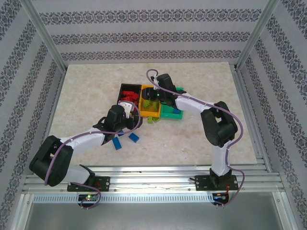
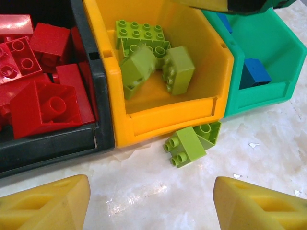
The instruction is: Sort the legos into containers by color
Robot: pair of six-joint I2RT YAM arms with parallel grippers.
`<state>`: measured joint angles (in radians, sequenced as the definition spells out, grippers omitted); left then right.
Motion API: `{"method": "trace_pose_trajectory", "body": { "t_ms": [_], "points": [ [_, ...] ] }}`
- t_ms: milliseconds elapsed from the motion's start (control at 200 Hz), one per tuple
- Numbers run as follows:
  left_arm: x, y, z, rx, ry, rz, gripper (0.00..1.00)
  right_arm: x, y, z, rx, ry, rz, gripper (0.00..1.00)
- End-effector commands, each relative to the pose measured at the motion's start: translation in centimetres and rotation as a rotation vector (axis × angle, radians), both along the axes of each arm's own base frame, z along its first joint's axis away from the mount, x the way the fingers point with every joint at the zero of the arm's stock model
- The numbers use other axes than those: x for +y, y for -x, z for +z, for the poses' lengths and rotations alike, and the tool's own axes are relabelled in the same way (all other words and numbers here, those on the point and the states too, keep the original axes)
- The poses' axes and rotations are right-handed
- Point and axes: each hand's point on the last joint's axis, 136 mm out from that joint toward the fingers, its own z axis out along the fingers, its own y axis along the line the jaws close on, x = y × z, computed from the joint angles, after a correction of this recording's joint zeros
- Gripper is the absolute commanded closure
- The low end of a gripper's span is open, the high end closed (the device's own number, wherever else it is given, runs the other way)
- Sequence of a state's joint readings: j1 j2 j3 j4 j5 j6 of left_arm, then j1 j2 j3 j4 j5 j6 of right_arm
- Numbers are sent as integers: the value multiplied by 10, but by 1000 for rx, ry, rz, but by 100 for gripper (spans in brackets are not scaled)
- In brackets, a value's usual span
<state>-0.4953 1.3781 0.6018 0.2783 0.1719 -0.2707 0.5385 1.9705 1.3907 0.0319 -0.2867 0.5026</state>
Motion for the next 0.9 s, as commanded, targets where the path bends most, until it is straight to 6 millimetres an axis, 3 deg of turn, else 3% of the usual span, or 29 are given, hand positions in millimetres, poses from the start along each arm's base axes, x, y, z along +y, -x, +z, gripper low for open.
{"method": "trace_pose_trajectory", "body": {
  "t_ms": [0,340,520,625,730,894],
  "points": [
    [-2,-3,16,-38,55,-3,31,-6,7,4,13,-8,12,49],
    [-19,-3,5,18,104,-66,32,-64,86,5,-44,58,18,48],
    [-30,-1,-3,57,96,-100,33,-104,120,-20,-95,157,-27,47],
    [-38,1,-10,85,79,-120,33,-125,123,-32,-112,189,-104,47],
    [-46,1,-16,105,52,-143,33,-124,119,-21,-137,165,-99,46],
    [-55,1,-32,169,-9,-179,32,-116,119,-25,-111,142,-77,46]
  ]
}}
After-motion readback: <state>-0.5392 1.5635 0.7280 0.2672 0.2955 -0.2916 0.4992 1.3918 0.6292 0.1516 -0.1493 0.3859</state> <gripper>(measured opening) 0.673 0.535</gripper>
